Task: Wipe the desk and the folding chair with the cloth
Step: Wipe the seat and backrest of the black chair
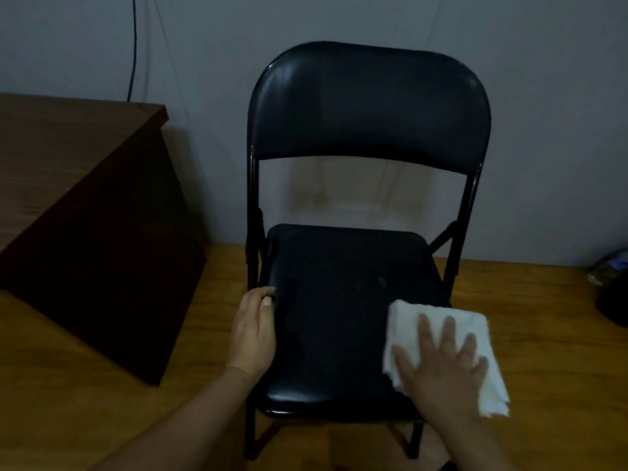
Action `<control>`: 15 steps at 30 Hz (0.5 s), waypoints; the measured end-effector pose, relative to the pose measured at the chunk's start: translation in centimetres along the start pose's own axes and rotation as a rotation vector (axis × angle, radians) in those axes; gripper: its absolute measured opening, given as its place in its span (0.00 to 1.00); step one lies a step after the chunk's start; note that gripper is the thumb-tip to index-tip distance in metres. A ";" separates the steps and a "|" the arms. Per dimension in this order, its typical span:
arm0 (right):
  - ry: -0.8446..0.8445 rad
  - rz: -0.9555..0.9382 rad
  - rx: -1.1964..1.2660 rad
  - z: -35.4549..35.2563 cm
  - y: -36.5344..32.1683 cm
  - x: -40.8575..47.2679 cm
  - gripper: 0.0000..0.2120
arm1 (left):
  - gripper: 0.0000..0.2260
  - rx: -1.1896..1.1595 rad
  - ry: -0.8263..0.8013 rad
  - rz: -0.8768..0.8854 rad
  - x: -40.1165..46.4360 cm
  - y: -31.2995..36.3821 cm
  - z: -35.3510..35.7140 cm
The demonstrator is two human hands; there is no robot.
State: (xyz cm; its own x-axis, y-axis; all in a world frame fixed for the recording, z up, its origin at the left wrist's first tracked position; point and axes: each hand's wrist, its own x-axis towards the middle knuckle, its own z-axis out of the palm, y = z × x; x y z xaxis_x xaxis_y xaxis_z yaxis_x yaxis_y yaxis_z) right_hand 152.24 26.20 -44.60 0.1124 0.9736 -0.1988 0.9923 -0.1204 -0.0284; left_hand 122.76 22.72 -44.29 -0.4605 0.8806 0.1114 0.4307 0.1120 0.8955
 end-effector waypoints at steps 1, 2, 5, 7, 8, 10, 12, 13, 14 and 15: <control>0.008 -0.046 -0.003 0.3 -2.0 -0.6 0.40 | 0.21 -0.008 0.000 0.003 0.1 0.1 0.0; 0.004 -0.118 0.005 0.7 -4.6 -1.6 0.39 | 0.21 -0.014 0.001 0.005 0.3 0.2 0.0; -0.029 -0.378 0.067 1.4 -13.0 -5.8 0.38 | 0.21 -0.009 0.025 0.021 1.0 0.5 -0.2; -0.055 -0.564 0.019 2.2 -17.3 -7.9 0.38 | 0.21 -0.004 0.050 0.044 1.4 0.7 -0.4; -0.105 -0.622 -0.056 2.5 -18.5 -8.6 0.39 | 0.22 -0.005 0.056 0.044 1.6 0.8 -0.5; -0.121 -0.648 -0.101 2.4 -18.7 -9.0 0.38 | 0.21 -0.002 0.049 0.022 1.8 0.7 -0.6; -0.064 -0.647 -0.051 1.6 -16.7 -8.9 0.38 | 0.22 0.015 0.037 0.016 2.0 0.6 -0.5; -0.036 -0.632 -0.042 1.1 -15.2 -8.9 0.39 | 0.23 0.031 0.032 0.026 2.0 0.6 -0.3; -0.022 -0.591 -0.026 0.7 -13.4 -8.9 0.40 | 0.24 0.049 0.023 0.038 2.0 0.6 -0.1; -0.011 -0.538 -0.003 0.4 -11.4 -8.8 0.40 | 0.25 0.067 0.012 0.048 1.9 0.6 0.2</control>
State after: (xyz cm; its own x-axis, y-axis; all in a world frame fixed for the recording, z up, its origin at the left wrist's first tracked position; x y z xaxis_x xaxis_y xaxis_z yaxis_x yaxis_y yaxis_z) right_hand 139.87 18.90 -42.96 -0.4122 0.8956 -0.1675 0.9099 0.3952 -0.1259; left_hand 122.34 24.54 -43.64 -0.4469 0.8803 0.1593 0.5035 0.1003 0.8581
